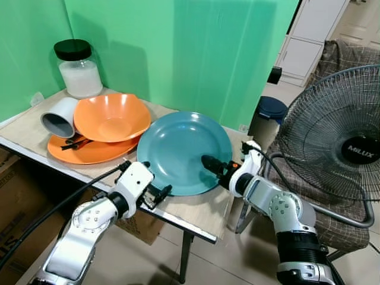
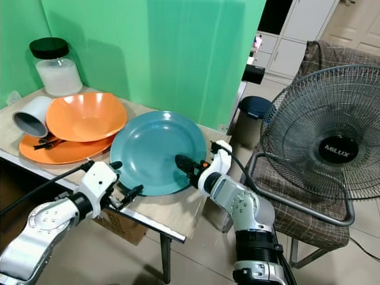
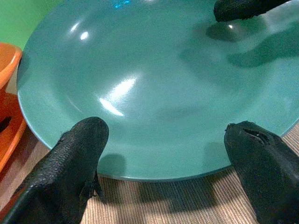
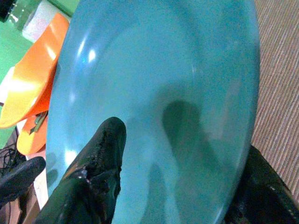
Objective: Setting the table
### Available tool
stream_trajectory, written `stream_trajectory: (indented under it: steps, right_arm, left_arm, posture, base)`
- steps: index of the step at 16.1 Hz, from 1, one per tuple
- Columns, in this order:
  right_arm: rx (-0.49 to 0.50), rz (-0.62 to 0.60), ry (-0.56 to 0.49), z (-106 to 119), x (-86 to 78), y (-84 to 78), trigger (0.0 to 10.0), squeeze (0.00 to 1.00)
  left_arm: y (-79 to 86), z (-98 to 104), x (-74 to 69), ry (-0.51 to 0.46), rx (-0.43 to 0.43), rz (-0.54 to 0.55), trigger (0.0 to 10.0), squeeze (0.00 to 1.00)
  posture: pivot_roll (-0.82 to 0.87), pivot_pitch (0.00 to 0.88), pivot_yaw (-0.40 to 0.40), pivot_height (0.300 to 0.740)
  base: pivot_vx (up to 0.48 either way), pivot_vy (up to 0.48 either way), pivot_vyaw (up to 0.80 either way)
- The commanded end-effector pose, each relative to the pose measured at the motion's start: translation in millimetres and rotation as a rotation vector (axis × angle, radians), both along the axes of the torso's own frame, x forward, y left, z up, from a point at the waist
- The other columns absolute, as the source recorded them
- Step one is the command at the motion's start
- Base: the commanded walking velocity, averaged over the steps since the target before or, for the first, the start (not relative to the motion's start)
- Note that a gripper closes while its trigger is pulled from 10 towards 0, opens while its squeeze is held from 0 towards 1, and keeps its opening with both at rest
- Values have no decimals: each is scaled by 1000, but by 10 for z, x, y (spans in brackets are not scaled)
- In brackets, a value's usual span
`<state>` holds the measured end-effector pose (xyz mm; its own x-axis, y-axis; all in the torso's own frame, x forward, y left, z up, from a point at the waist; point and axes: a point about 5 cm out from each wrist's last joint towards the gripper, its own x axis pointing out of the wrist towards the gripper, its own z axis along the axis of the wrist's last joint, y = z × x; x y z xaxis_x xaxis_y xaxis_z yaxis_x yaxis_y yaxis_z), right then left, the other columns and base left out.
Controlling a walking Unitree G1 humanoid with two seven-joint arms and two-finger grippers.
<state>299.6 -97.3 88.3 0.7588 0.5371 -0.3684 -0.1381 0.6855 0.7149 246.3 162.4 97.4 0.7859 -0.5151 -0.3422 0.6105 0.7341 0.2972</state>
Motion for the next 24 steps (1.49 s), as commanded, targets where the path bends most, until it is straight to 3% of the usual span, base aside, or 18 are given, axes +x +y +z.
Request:
stream_trajectory:
  steps: [1, 12, 14, 16, 20, 24]
  right_arm:
    - [7, -5, -20, 46, 41, -12, 0, 0]
    - [4, -4, -15, 25, 30, 0, 0, 0]
    - [2, -6, -15, 24, 31, -5, 0, 0]
    - [3, -5, -15, 24, 31, -1, 0, 0]
    - [10, -12, -19, 37, 36, -11, 0, 0]
    - [17, -83, -59, 130, 86, -142, 0, 0]
  left_arm:
    - [-11, -41, -5, 17, 20, -6, 10000, 0]
    - [-14, -43, -1, 34, 17, -6, 10000, 0]
    - [-13, 11, 47, 29, -23, 19, 10000, 0]
    - [-31, 28, 59, -43, 54, -19, 10000, 0]
    - [-61, 54, 61, -37, 6, -19, 10000, 0]
    - [-169, 215, 79, -74, -114, -44, 10000, 0]
  posture:
    - [78, 0, -88, 740]
    - [76, 0, -81, 740]
    - [76, 0, -81, 740]
    - [76, 0, -79, 740]
    - [74, 0, -77, 740]
    - [74, 0, -74, 740]
  base:
    - [0, 0, 0]
    - [0, 0, 0]
    - [0, 0, 0]
    - [0, 0, 0]
    - [0, 0, 0]
    - [0, 0, 0]
